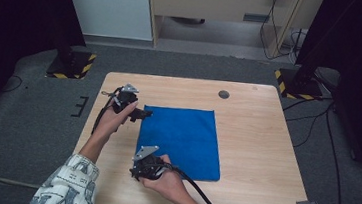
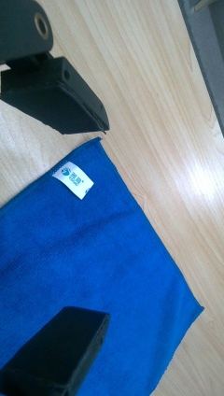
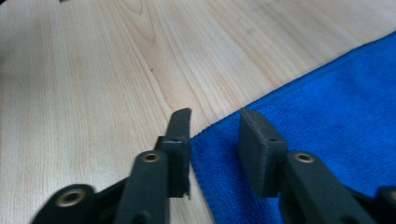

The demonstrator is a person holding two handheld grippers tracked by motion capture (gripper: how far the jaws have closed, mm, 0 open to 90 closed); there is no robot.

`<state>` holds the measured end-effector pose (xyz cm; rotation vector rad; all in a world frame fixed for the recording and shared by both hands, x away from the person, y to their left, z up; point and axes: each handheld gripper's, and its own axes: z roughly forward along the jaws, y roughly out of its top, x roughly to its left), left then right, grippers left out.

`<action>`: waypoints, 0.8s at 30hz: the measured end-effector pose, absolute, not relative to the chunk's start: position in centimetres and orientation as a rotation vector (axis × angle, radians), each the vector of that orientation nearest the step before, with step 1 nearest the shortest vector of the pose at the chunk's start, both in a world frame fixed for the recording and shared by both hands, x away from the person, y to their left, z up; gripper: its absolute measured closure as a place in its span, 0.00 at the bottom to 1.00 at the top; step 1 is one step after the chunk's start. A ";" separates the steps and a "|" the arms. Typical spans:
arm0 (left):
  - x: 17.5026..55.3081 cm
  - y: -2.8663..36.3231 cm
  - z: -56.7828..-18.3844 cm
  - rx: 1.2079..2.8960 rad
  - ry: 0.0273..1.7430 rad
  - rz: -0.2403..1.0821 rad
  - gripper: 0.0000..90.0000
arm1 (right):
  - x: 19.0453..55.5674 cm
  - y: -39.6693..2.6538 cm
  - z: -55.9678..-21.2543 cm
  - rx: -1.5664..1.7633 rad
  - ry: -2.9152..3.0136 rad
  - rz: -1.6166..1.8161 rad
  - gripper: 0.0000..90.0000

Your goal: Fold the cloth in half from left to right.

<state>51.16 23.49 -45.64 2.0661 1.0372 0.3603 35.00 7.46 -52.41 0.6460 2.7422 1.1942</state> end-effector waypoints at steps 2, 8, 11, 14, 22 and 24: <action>51.3 23.5 -45.8 2.065 1.040 0.359 0.08 | 35.0 7.6 -52.6 0.643 2.754 1.188 0.66; 51.7 23.8 -46.4 2.067 1.058 0.359 0.08 | 34.6 7.9 -52.7 0.636 2.740 1.181 0.55; 51.7 23.9 -46.4 2.073 1.059 0.361 0.08 | 34.5 8.1 -52.6 0.628 2.716 1.145 0.52; 51.7 24.0 -46.3 2.064 1.060 0.365 0.08 | 34.6 8.1 -52.6 0.630 2.702 1.133 0.50; 52.1 24.2 -46.8 2.043 1.086 0.362 0.09 | 34.5 8.0 -52.7 0.627 2.682 1.117 0.71; 52.3 24.3 -47.0 2.038 1.100 0.364 0.09 | 34.7 7.9 -52.7 0.639 2.672 1.111 0.83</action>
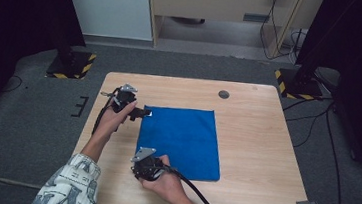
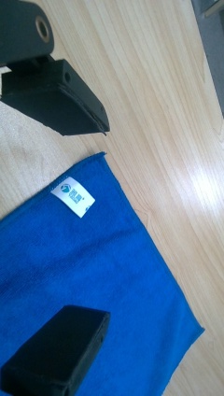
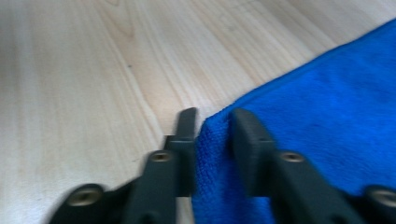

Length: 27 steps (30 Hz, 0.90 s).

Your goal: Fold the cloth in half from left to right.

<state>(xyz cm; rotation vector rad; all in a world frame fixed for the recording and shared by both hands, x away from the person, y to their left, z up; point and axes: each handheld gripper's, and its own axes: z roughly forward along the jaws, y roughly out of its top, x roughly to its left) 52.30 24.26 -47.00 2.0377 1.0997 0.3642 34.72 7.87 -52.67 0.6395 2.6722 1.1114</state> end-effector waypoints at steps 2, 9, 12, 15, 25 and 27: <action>52.6 24.3 -47.4 2.029 1.110 0.364 0.11 | 35.0 7.7 -52.7 0.663 2.663 1.111 0.94; 53.8 24.3 -49.3 2.045 1.136 0.397 0.28 | 35.0 8.0 -52.7 0.714 2.672 1.196 0.98; 54.3 24.3 -50.2 2.062 1.149 0.422 0.36 | 34.9 8.3 -52.8 0.706 2.674 1.209 0.98; 54.8 24.6 -51.0 2.059 1.179 0.444 0.44 | 35.0 8.2 -52.8 0.723 2.675 1.209 0.98; 55.8 25.0 -53.0 2.057 1.213 0.445 0.49 | 35.1 8.2 -53.0 0.726 2.680 1.206 0.98; 55.8 25.0 -53.1 2.047 1.202 0.434 0.46 | 35.1 8.2 -53.0 0.730 2.681 1.208 0.98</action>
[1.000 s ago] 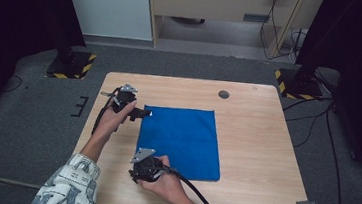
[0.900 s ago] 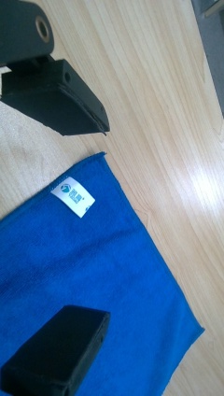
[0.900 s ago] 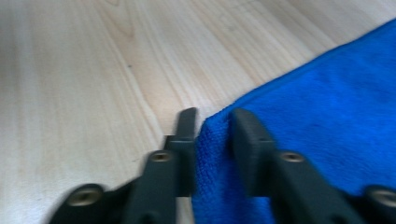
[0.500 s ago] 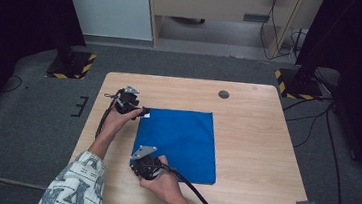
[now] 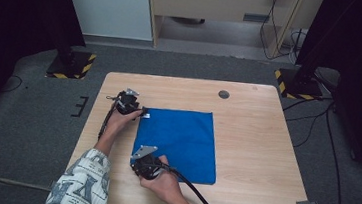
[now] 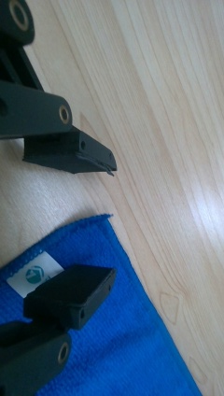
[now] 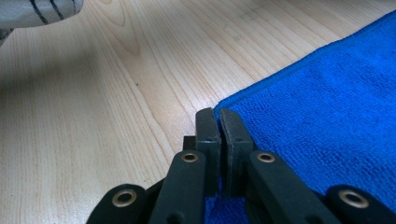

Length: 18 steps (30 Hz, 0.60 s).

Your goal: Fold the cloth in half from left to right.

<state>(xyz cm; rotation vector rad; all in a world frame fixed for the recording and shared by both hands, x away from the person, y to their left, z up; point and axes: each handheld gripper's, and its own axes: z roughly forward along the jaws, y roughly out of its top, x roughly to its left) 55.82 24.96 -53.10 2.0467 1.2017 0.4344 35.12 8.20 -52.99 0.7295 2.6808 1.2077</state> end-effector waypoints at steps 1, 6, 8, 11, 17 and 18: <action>55.8 24.9 -53.1 2.051 1.197 0.437 0.46 | 35.1 8.2 -53.0 0.734 2.682 1.208 0.98; 55.3 24.1 -53.0 2.087 1.135 0.425 0.66 | 35.2 8.2 -53.0 0.734 2.681 1.204 0.98; 55.1 23.7 -53.1 2.089 1.120 0.432 0.80 | 35.1 8.2 -53.0 0.731 2.681 1.204 0.98; 55.0 23.6 -53.0 2.081 1.146 0.410 0.91 | 35.1 8.2 -53.0 0.728 2.681 1.203 0.98; 54.9 23.6 -52.3 2.067 1.169 0.425 0.97 | 35.1 8.0 -52.7 0.728 2.671 1.232 0.98; 54.9 23.6 -52.1 2.059 1.175 0.428 0.98 | 35.1 8.0 -52.5 0.725 2.670 1.239 0.98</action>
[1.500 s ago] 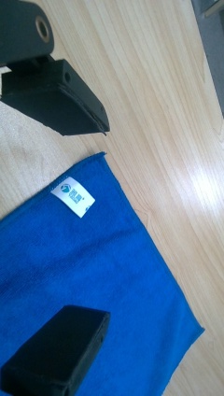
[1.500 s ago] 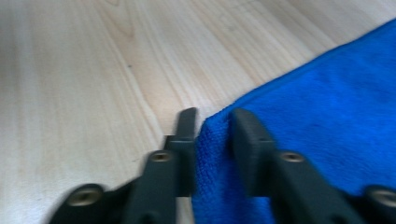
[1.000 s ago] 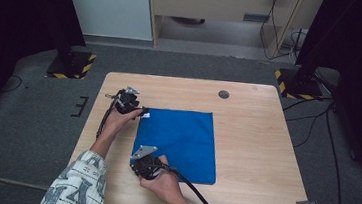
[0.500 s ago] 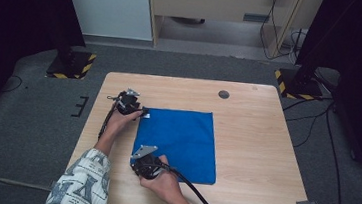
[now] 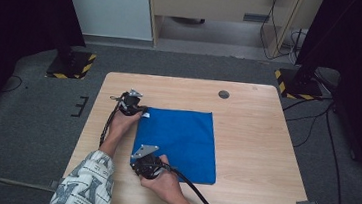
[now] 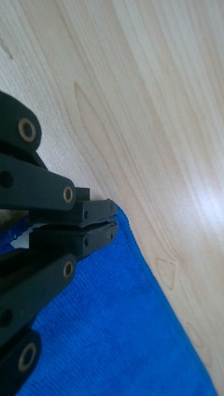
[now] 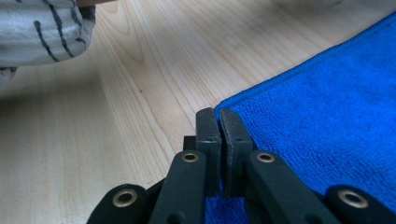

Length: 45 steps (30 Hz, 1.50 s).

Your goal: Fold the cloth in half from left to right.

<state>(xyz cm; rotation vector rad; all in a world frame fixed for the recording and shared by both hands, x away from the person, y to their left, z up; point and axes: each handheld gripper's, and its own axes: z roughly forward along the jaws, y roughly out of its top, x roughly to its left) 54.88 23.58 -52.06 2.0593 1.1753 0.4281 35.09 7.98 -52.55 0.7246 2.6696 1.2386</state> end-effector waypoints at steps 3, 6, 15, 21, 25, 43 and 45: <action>54.7 23.2 -51.1 2.060 1.177 0.443 0.98 | 35.1 7.8 -52.1 0.724 2.659 1.265 0.98; 54.4 22.8 -50.2 2.074 1.170 0.459 0.98 | 34.9 7.4 -51.6 0.706 2.649 1.284 0.98; 53.6 22.9 -48.4 2.083 1.184 0.466 0.98 | 33.9 7.2 -50.3 0.688 2.623 1.307 0.98; 53.3 23.3 -47.6 2.098 1.166 0.463 0.98 | 33.6 7.9 -49.1 0.678 2.598 1.316 0.98; 53.2 23.4 -47.0 2.089 1.151 0.465 0.98 | 33.4 8.4 -48.6 0.665 2.595 1.308 0.98; 52.9 24.4 -45.3 2.098 1.135 0.485 0.98 | 32.8 9.3 -46.6 0.617 2.566 1.323 0.98; 52.9 24.7 -45.2 2.088 1.143 0.485 0.98 | 32.7 9.5 -46.5 0.612 2.568 1.323 0.98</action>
